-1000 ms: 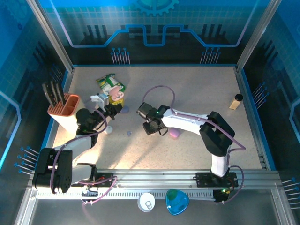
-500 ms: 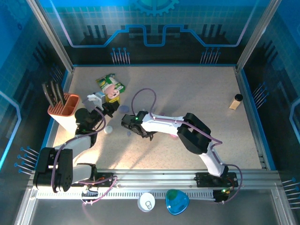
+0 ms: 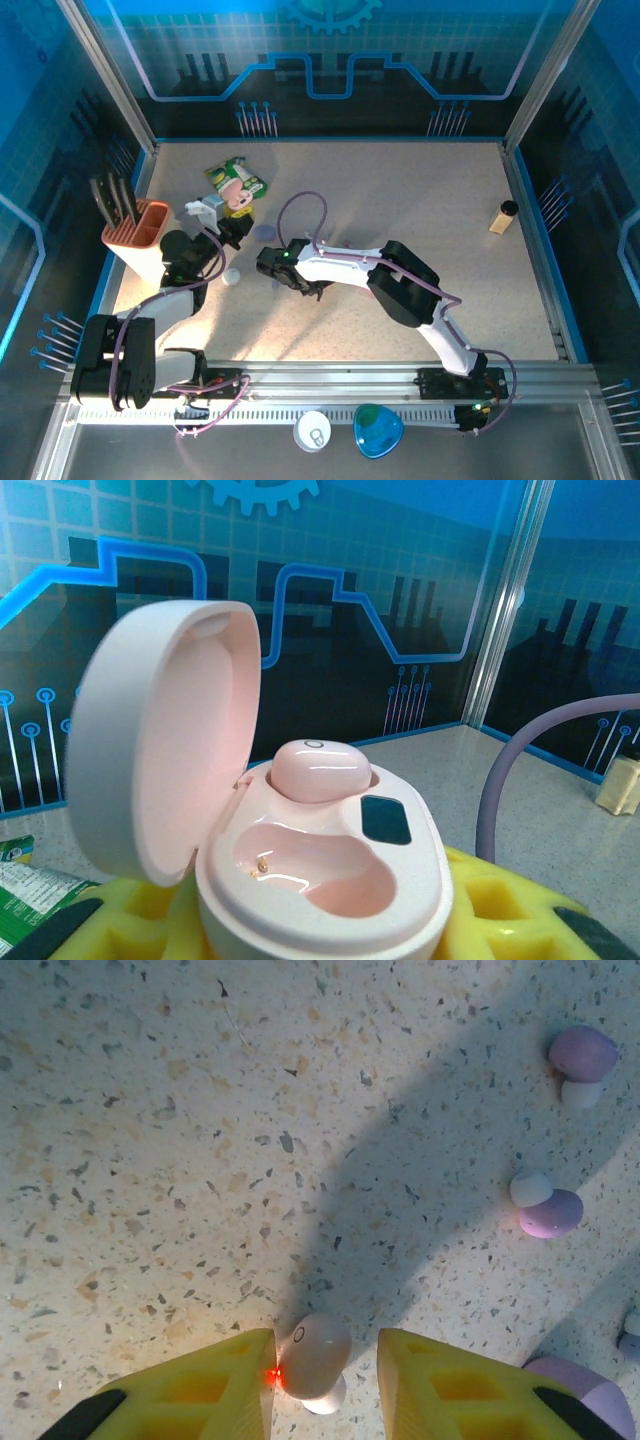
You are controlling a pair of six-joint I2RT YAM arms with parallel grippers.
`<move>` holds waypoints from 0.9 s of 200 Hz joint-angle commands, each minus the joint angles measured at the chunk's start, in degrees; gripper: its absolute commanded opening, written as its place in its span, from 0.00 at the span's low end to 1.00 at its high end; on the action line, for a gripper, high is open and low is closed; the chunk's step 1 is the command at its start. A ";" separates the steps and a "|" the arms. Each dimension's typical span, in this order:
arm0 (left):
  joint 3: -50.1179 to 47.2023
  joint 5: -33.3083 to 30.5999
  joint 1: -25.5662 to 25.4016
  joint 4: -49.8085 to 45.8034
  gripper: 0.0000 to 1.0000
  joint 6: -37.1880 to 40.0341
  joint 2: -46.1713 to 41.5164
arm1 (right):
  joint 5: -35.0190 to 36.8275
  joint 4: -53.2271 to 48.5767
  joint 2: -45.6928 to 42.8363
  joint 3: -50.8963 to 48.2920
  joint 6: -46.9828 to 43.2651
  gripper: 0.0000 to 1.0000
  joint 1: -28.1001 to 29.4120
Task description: Insert the wireless bluetooth earbuds into the charging case
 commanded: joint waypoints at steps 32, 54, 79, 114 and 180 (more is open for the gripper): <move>0.00 -0.40 0.66 0.68 0.32 1.17 -1.66 | -0.86 -1.42 2.33 1.57 0.94 0.29 0.70; -0.14 -0.15 0.66 0.71 0.33 1.11 -1.72 | -0.79 -1.58 2.90 1.56 0.98 0.27 0.61; -0.22 0.09 0.65 0.63 0.33 1.13 -1.83 | -1.23 -1.57 3.12 1.56 1.06 0.24 0.62; -0.30 0.86 0.65 0.72 0.32 1.27 -1.74 | -1.24 -0.72 0.07 -0.09 0.42 0.22 0.31; 0.32 3.38 -0.98 2.14 0.32 2.74 1.37 | -4.75 15.03 -20.98 -16.68 -3.46 0.21 -2.44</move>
